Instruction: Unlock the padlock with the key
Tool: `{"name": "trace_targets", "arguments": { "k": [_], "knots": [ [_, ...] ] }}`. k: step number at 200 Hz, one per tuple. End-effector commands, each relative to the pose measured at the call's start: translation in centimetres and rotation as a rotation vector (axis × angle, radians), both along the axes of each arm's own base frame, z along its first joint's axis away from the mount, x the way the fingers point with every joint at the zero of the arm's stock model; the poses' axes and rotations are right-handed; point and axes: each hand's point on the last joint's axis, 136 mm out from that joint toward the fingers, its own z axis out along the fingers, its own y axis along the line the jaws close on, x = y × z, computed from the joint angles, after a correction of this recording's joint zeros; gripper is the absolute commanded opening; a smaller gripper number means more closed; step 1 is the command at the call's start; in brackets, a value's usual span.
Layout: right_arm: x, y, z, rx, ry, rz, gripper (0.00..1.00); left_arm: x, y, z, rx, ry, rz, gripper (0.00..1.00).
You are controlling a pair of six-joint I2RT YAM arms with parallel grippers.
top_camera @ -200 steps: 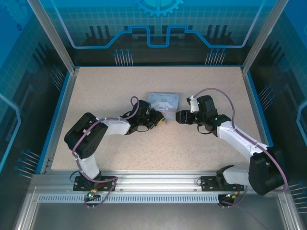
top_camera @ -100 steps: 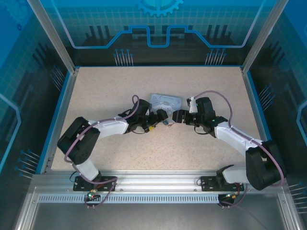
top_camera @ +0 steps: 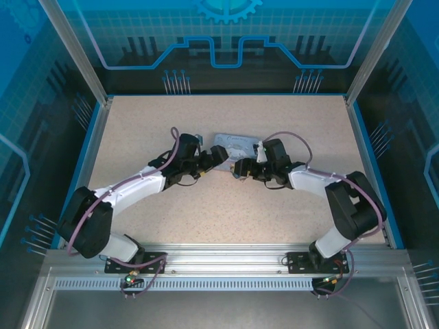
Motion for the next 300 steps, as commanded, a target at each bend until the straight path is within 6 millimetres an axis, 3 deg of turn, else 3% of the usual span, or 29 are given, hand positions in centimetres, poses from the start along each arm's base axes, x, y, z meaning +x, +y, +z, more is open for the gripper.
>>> {"name": "trace_targets", "arguments": {
  "k": [1,34,81,101,130,147,218,224,261,300],
  "knots": [
    [2.8,1.7,2.5,0.04,-0.085,0.006,0.74,-0.6,1.2,-0.7,0.034,0.008,0.017,0.99],
    [5.7,1.9,3.5,0.035,-0.125,0.011,0.73,-1.1,1.4,-0.8,0.017,0.011,0.026,0.99],
    [3.1,0.6,3.5,0.015,-0.154,0.025,0.7,-1.7,2.3,-0.5,0.02,-0.01,0.037,0.99],
    [1.4,-0.5,1.1,-0.022,-0.13,0.024,0.65,-1.6,2.5,-0.5,0.015,-0.013,0.04,0.99],
    [0.8,-0.8,-0.8,-0.066,-0.123,0.061,0.56,-1.5,2.6,-0.3,0.012,-0.017,0.043,0.99],
    [1.0,-0.9,-1.7,-0.104,-0.123,0.081,0.52,-1.5,2.6,-0.2,0.006,-0.018,0.043,0.99],
    [1.9,0.0,-4.0,-0.214,-0.123,0.134,0.51,-1.2,2.9,-0.5,-0.026,-0.008,0.066,0.99],
    [2.8,0.7,-3.2,-0.203,-0.147,0.137,0.51,-1.1,2.9,-0.5,-0.03,-0.007,0.067,0.99],
    [3.3,2.2,-4.3,-0.214,-0.139,0.167,0.48,-0.7,2.9,-0.7,-0.047,0.0,0.072,0.99],
    [3.1,2.3,-5.3,-0.22,-0.117,0.171,0.26,-0.4,3.4,-1.0,-0.069,0.006,0.082,0.99]
  ]
}}
